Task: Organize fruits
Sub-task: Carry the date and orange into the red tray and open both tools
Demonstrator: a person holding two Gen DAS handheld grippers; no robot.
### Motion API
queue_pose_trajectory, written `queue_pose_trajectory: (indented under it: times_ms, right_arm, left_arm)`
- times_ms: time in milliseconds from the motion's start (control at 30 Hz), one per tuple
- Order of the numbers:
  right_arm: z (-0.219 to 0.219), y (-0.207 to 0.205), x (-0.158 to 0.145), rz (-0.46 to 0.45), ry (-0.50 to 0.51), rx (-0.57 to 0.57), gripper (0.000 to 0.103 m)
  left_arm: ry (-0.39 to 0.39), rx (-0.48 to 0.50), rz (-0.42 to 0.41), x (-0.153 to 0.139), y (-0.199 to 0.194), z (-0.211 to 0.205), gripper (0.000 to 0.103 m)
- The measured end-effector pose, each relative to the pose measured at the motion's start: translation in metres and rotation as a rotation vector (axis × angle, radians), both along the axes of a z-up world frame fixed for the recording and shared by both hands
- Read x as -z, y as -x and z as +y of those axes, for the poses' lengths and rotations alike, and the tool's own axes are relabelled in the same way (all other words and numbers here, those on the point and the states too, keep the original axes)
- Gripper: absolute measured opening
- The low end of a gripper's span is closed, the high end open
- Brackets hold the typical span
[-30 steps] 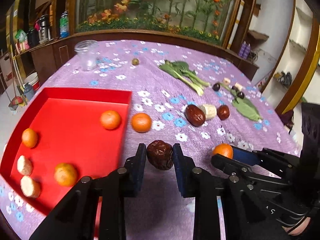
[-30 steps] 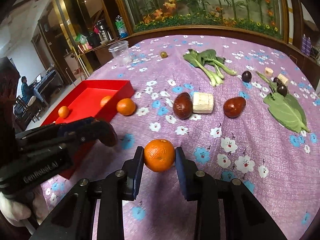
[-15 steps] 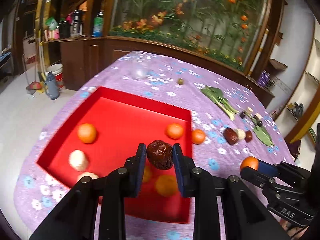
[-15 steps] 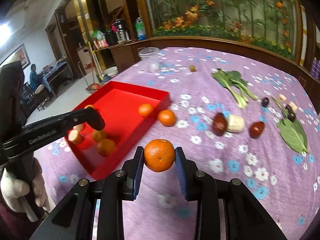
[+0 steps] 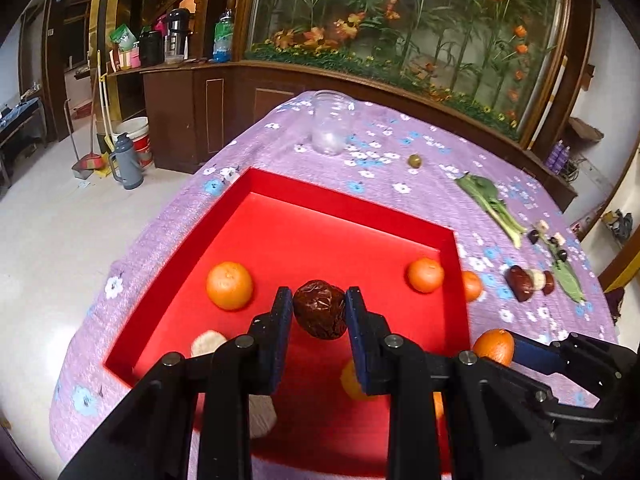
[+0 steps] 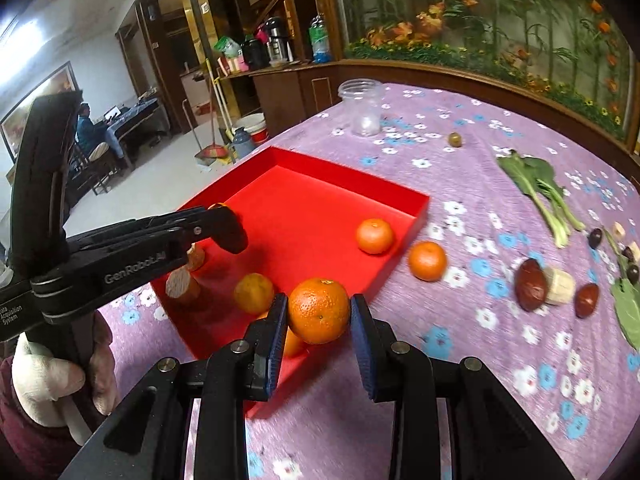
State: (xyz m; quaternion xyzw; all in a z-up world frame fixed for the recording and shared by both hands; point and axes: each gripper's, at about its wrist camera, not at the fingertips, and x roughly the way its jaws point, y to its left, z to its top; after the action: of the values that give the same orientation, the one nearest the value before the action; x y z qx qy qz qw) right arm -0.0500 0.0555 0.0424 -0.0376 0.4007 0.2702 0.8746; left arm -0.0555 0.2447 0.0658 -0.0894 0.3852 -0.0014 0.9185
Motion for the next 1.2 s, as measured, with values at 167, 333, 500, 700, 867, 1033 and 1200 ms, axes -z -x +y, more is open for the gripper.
queue_pose_trajectory:
  times_ms: [167, 333, 500, 700, 867, 1033, 1200]
  right_arm:
    - [0.020, -0.023, 0.012, 0.043, -0.011, -0.012, 0.035]
    - [0.032, -0.041, 0.025, 0.072, -0.009, -0.012, 0.035]
    - [0.037, -0.052, 0.035, 0.096, -0.008, -0.007, 0.035]
    - [0.041, -0.056, 0.036, 0.090, -0.007, -0.011, 0.036]
    - [0.044, -0.052, 0.035, 0.089, -0.019, -0.024, 0.037]
    - [0.045, -0.043, 0.024, 0.056, -0.027, -0.029, 0.049]
    - [0.040, -0.032, 0.015, 0.042, -0.033, -0.029, 0.049]
  left_arm:
    - [-0.046, -0.028, 0.036, 0.009, -0.020, 0.005, 0.026]
    - [-0.095, -0.044, 0.052, 0.014, -0.029, 0.007, 0.026]
    - [-0.113, -0.056, 0.066, 0.020, -0.033, 0.010, 0.026]
    - [-0.117, -0.070, 0.059, 0.019, -0.032, 0.012, 0.032]
    - [-0.138, -0.082, 0.029, 0.011, -0.026, 0.011, 0.050]
    - [-0.157, -0.089, -0.004, -0.002, -0.016, 0.009, 0.060]
    - [-0.174, -0.089, -0.038, -0.015, -0.004, 0.002, 0.065]
